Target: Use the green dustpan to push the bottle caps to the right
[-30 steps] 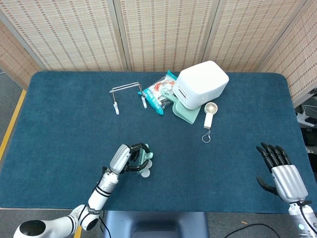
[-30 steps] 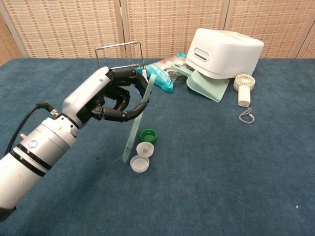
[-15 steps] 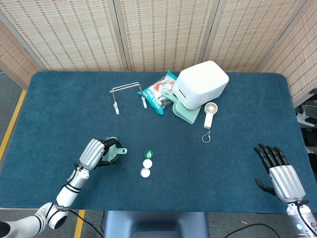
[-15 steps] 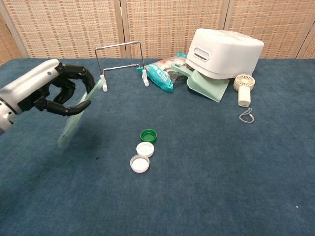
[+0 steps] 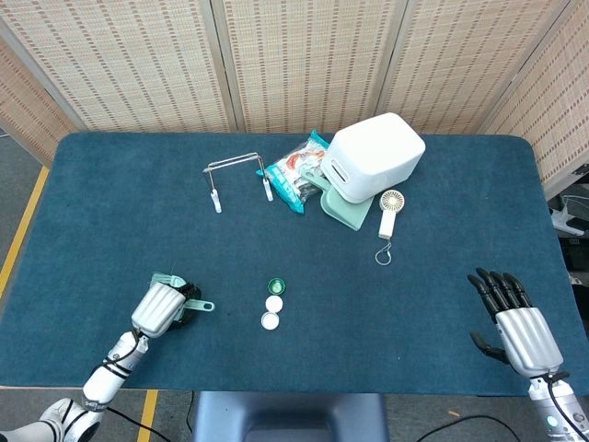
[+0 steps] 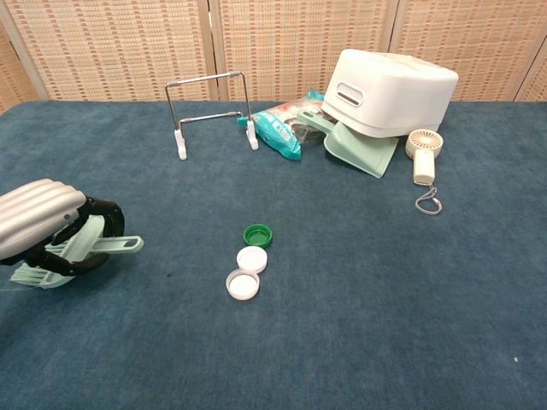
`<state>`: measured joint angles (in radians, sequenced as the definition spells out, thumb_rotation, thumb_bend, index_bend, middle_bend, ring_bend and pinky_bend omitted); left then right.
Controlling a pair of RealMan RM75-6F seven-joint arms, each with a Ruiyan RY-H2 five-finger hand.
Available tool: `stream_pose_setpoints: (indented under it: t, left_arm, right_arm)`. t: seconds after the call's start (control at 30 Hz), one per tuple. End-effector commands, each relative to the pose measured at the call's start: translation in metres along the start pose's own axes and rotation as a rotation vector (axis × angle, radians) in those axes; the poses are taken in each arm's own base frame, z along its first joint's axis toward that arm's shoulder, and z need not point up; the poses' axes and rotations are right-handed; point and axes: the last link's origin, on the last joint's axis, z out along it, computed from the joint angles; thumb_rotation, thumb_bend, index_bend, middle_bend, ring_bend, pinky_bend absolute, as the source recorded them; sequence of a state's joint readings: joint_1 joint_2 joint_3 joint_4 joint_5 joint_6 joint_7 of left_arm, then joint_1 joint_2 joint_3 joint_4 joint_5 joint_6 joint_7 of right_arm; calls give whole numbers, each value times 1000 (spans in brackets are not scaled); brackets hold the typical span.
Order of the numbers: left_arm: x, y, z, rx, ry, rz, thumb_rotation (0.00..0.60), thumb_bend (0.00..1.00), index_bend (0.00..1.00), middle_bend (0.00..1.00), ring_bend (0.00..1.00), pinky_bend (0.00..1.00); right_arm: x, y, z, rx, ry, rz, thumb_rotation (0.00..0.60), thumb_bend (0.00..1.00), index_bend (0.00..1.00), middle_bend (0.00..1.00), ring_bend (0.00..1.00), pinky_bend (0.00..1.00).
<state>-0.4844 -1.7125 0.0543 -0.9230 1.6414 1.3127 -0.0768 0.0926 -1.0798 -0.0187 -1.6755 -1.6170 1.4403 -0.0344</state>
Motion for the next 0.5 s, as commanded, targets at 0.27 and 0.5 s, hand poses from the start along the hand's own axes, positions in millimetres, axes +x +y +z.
stream_pose_setpoints:
  t: [0.27,0.5]
  left_arm:
    - [10,8,6,11,36,-100,600,329,0,0,637,780]
    - [68,-5,-31,80,131,-251,600,323,0,0,266,526]
  right_arm:
    - [0,0,0,-1,-1,-1,600,234,0,0,0,0]
    - [1,0,-2,-13,5,-9,600,234,0,0,0,0]
